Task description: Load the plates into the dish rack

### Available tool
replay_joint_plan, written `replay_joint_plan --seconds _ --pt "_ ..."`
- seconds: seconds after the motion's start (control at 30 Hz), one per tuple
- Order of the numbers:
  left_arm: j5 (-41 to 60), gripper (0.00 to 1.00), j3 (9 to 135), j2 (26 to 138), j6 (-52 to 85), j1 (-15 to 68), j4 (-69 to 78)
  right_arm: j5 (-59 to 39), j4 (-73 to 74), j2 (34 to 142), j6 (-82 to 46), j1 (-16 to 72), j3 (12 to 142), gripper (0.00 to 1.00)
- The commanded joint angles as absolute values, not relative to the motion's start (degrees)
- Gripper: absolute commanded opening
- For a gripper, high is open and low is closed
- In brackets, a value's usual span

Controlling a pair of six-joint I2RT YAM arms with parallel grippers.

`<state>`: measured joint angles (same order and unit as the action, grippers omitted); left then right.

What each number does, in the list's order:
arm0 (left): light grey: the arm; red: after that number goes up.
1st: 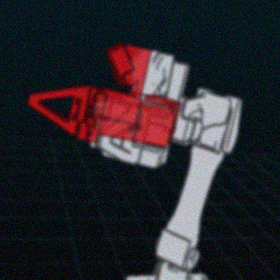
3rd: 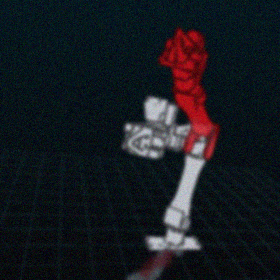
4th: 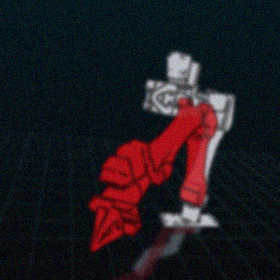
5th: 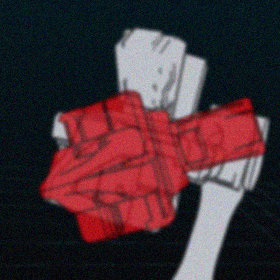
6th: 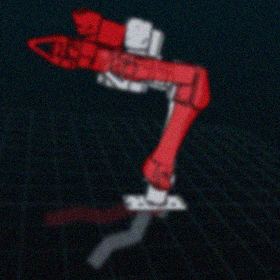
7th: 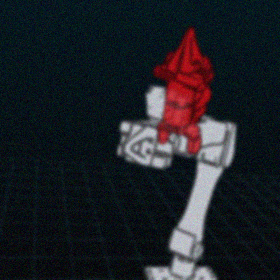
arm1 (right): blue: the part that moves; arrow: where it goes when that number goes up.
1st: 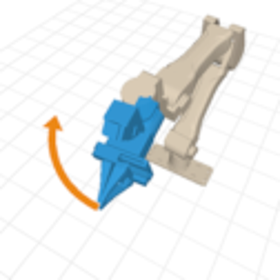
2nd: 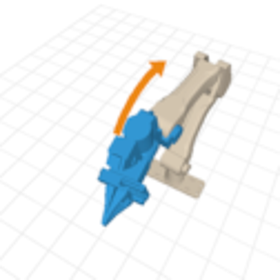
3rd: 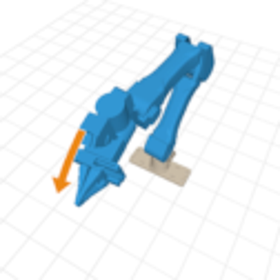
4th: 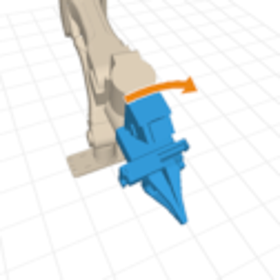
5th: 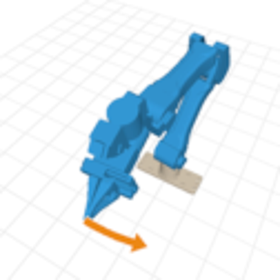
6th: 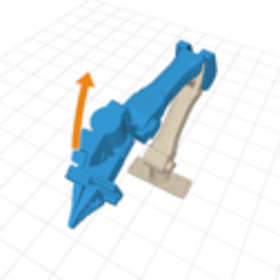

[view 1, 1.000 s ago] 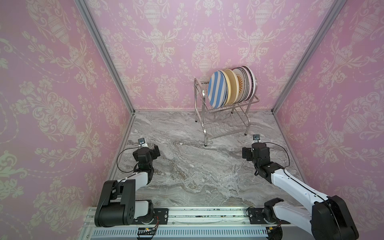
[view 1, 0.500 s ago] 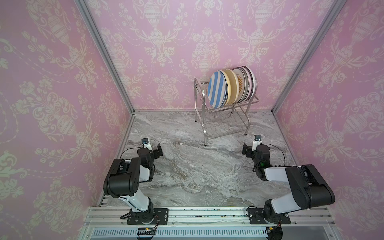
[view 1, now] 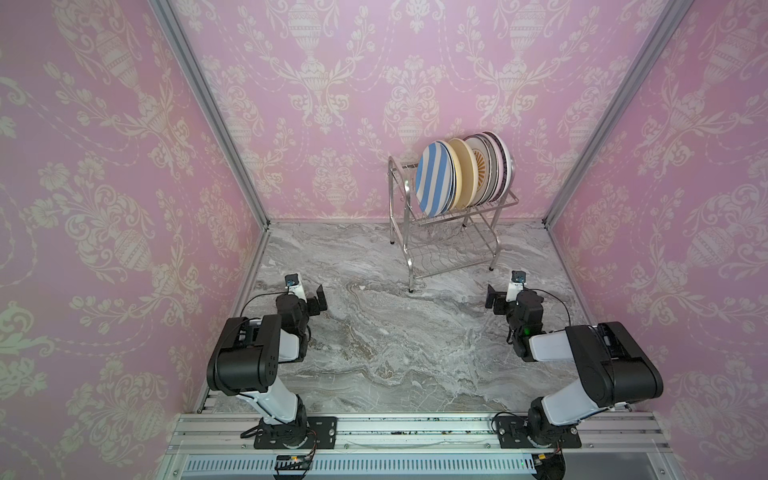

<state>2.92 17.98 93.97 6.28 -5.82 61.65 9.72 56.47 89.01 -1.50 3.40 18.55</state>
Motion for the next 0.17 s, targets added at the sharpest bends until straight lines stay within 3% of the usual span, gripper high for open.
replay_joint_plan --seconds 0.0,0.13 --pt "4.39 0.99 18.99 94.22 4.48 -6.02 61.08 8.82 57.39 88.75 -1.38 3.7 19.42 1.0" --pt "4.44 0.99 19.03 94.16 4.42 -6.02 61.09 8.82 57.35 88.7 -1.45 3.69 19.36 1.0"
